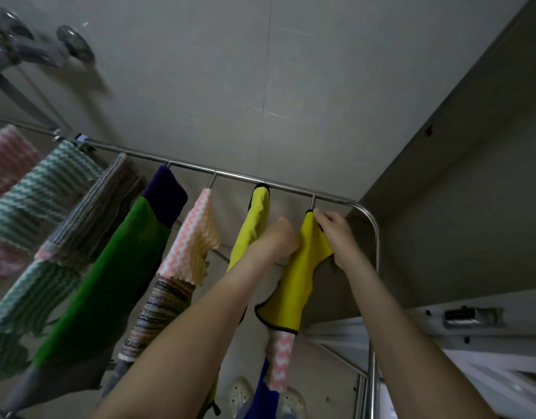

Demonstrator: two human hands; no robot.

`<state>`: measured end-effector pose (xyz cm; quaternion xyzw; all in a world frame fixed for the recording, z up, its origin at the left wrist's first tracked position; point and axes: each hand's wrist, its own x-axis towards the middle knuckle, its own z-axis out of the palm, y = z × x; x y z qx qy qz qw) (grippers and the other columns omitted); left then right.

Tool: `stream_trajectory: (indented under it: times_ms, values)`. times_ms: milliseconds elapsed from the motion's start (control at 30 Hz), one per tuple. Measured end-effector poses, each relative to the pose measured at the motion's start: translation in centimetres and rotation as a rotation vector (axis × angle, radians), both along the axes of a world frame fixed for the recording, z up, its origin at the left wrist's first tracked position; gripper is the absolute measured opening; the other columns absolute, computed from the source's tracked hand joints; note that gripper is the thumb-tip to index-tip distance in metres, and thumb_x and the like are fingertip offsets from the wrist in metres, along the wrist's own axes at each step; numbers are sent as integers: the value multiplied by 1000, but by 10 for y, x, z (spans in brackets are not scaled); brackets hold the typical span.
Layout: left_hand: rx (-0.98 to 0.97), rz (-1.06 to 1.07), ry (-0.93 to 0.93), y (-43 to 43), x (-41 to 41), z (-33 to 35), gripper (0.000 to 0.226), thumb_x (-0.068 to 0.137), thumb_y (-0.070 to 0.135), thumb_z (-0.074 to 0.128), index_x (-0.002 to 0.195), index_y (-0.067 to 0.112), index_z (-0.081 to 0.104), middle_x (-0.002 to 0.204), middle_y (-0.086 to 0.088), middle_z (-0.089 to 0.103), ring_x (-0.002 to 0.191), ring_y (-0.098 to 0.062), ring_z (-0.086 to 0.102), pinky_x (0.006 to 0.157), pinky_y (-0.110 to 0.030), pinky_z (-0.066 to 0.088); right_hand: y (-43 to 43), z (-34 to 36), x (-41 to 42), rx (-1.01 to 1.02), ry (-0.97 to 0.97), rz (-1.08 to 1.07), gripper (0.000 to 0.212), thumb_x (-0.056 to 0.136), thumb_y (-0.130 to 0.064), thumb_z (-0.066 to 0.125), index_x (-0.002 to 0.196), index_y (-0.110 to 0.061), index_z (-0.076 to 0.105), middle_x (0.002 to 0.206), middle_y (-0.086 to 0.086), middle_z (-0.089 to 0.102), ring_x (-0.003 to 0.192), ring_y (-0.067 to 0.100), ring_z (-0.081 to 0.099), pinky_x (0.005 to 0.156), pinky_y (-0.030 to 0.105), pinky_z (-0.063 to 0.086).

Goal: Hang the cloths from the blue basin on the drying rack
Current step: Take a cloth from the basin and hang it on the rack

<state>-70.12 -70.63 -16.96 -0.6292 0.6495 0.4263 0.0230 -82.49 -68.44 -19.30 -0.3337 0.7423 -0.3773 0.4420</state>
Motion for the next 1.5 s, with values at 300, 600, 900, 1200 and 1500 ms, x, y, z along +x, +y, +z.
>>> stream_trajectory:
  times_ms: [300,600,900,1200,1500]
  values:
    - [-96,34,167,19,5,29,38,99,10,35,134,7,47,127,-20,58,115,-32,55,90,-31,44,14,19,12,-145,260,15,28,89,-19,59,113,-8,55,118,12,56,113,26,52,99,43,42]
    - [-435,347,215,96,92,102,38,96,18,48,133,8,49,136,-8,53,120,-22,55,97,-25,42,43,82,105,-371,71,306,23,85,-10,63,106,-12,55,104,8,59,93,18,56,85,23,46]
    - [-632,874,38,229,270,153,27,95,20,50,119,13,58,121,-5,64,109,-17,59,83,-19,39,141,152,291,-418,-169,988,17,89,-9,61,105,-6,61,100,5,63,92,12,59,87,24,46]
    - [-650,1270,-93,377,447,161,22,93,17,48,105,18,66,107,-3,69,103,-18,61,82,-21,40,242,174,496,-426,-156,1424,14,86,-6,60,84,-20,61,82,9,66,76,17,60,70,27,46]
    - [-635,1628,-203,532,580,166,21,95,17,45,107,14,62,105,-9,68,101,-24,61,85,-30,45,373,171,683,-496,-90,1872,16,85,-7,61,100,-12,65,83,-2,61,79,9,55,66,14,42]
